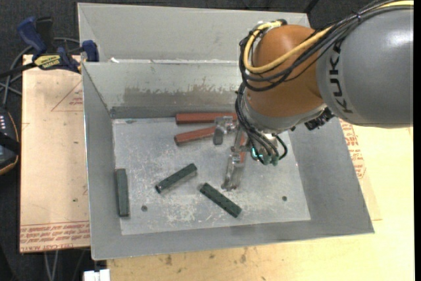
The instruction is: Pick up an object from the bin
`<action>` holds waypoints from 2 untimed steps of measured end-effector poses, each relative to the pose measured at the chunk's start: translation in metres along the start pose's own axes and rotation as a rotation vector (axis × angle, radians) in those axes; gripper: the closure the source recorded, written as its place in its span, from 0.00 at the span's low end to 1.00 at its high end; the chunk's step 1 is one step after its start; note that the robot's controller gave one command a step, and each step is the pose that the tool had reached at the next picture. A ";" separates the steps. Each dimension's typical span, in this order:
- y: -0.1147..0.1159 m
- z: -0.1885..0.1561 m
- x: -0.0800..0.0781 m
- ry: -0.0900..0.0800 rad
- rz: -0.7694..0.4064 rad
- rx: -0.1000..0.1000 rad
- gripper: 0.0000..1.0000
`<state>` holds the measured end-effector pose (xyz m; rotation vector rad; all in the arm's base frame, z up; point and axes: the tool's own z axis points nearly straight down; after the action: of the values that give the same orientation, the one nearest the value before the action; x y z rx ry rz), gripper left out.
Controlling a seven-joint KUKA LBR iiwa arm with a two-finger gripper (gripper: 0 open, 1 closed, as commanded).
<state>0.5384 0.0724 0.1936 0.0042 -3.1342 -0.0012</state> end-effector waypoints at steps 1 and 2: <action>0.046 0.127 0.040 -0.007 -0.111 0.000 0.00; 0.116 0.114 -0.030 -0.018 -0.199 -0.004 0.00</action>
Offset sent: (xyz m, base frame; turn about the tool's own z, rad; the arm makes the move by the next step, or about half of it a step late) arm -0.0406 0.0442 -0.1236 -0.1065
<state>0.5673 0.1886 0.0800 0.3169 -3.1359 -0.0085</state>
